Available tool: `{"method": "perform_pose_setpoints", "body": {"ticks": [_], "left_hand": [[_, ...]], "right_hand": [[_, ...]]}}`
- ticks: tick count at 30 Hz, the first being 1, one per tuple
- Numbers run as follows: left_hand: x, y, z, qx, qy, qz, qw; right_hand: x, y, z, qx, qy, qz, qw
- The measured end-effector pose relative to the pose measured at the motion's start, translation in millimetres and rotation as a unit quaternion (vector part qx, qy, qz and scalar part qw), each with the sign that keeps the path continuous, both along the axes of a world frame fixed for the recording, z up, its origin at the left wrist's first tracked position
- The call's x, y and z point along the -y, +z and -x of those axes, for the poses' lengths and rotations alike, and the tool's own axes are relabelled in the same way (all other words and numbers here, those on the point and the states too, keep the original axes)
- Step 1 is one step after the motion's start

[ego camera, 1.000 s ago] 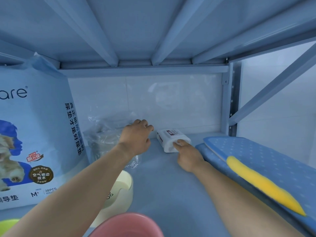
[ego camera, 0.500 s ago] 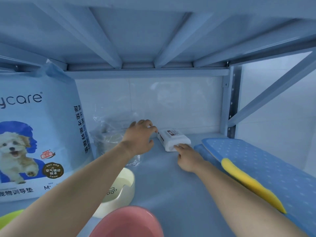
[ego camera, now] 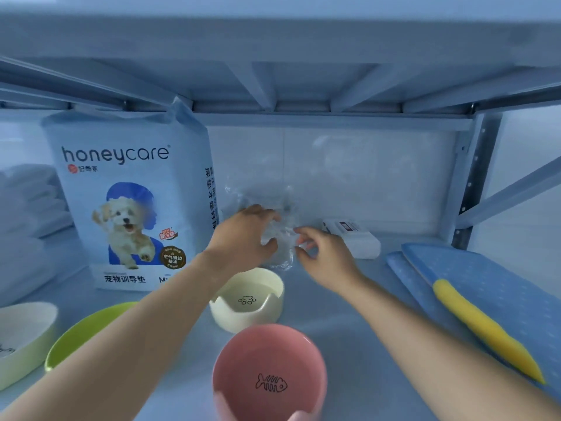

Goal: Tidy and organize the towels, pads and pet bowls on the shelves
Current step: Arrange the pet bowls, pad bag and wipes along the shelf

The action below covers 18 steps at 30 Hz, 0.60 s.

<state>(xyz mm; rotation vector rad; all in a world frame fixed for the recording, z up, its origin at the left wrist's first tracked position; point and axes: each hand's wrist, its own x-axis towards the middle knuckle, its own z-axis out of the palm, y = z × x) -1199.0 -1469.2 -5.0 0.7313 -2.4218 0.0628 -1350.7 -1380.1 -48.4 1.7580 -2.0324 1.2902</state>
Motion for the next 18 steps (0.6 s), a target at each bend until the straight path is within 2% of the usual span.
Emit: {"method": "perform_pose_setpoints", "body": {"ticks": [10,18], "left_hand": [[-19,-21,-109,0.006,0.042,-0.032,0.999],[-21,-23,-233,0.030,0.118,-0.053,0.991]], "right_hand": [[-13,16,-108,-0.077,0.135,-0.033,0.987],[-4,17,-213,-0.091,0.162,-0.052,0.981]]}}
